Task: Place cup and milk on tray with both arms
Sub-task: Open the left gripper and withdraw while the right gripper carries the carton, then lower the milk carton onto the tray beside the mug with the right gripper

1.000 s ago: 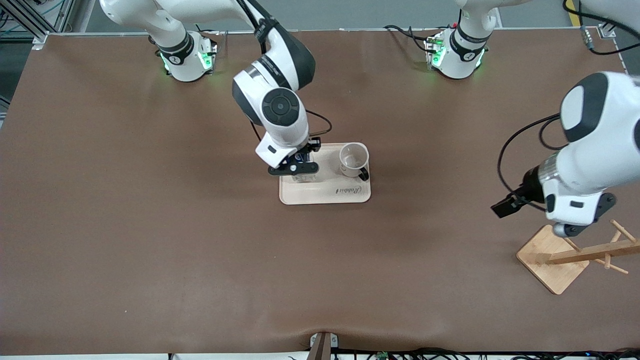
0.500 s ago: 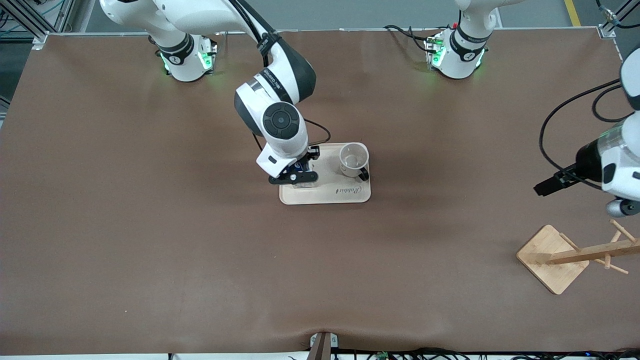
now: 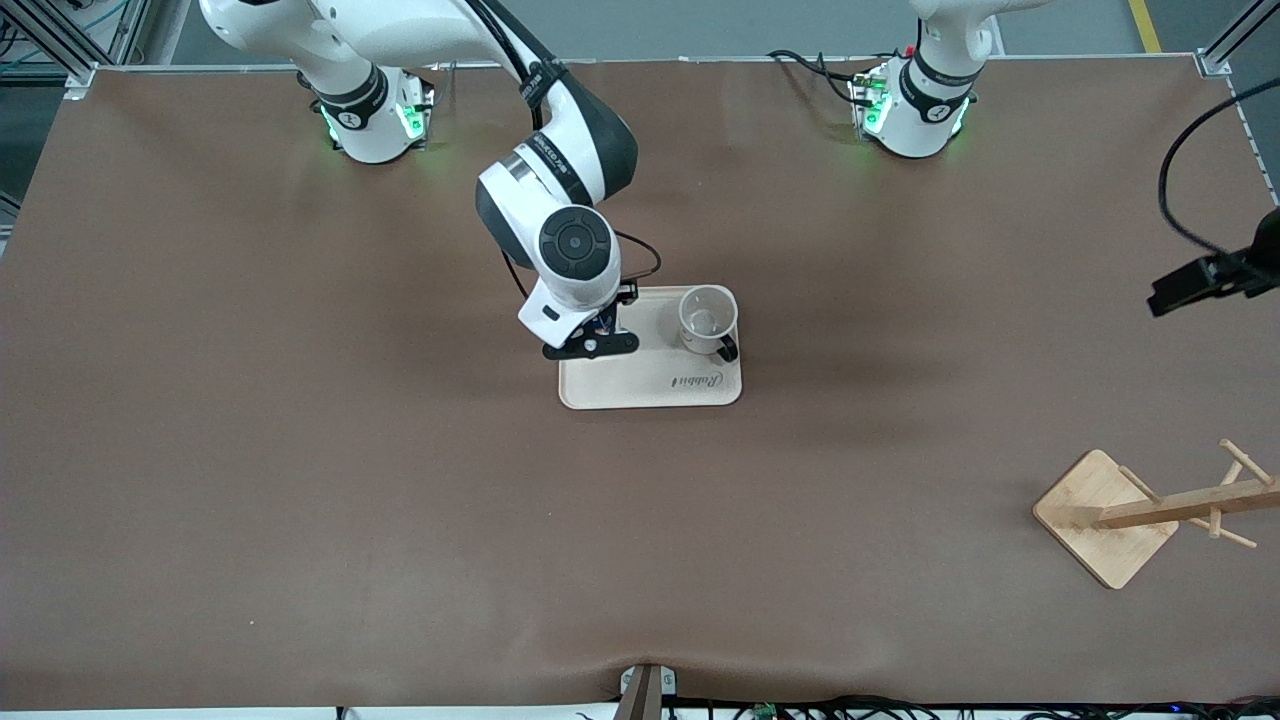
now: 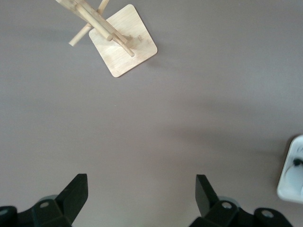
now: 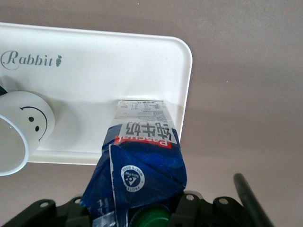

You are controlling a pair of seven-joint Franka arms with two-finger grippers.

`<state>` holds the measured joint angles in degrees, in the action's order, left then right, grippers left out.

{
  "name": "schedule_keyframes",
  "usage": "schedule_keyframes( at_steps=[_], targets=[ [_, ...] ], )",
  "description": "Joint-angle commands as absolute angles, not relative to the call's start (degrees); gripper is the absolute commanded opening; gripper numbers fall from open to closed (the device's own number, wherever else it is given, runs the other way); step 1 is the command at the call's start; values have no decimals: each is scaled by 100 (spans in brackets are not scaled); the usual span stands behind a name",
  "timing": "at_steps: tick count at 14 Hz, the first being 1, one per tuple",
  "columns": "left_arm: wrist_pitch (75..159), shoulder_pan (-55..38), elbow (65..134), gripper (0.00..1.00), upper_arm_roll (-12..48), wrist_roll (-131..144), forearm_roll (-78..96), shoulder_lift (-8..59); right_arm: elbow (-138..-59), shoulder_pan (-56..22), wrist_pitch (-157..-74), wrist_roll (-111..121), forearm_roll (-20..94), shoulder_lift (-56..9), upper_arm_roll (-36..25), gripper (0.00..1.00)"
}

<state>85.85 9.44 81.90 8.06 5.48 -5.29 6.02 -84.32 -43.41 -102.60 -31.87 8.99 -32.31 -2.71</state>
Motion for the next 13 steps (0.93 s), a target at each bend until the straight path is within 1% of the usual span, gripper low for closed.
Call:
schedule_keyframes(
  at_steps=[1, 3, 6, 9, 10, 11, 12, 13],
  targets=[
    [8473, 538, 8376, 100, 310, 97, -554, 299, -8262, -4438, -10248, -3208, 1002, -3410, -281, 0],
    [8473, 457, 8516, 100, 167, 79, -458, 168, -8244, -4438, -10274, -3234, 993, -3410, -290, 0],
    [8525, 387, 9139, 100, 150, 184, -159, -411, -8235, -4430, -10274, -3234, 958, -3410, -290, 0],
    [8525, 395, 9325, 100, 167, 202, -149, -641, -8244, -4447, -10335, -3243, 932, -3419, -290, 0],
    [8525, 422, 9316, 100, 176, 202, -141, -642, -8279, -4465, -10466, -3234, 923, -3419, -299, 12],
    [8525, 413, 9299, 100, 176, 202, -132, -642, -8288, -4465, -10555, -3226, 923, -3419, -299, 38],
    [8560, 413, 9308, 100, 184, 211, -132, -642, -8288, -4465, -10582, -3217, 897, -3428, -299, 97],
    [8595, 404, 9316, 100, 193, 228, -132, -624, -8288, -4465, -10573, -3225, 905, -3428, -290, 100]
  ],
)
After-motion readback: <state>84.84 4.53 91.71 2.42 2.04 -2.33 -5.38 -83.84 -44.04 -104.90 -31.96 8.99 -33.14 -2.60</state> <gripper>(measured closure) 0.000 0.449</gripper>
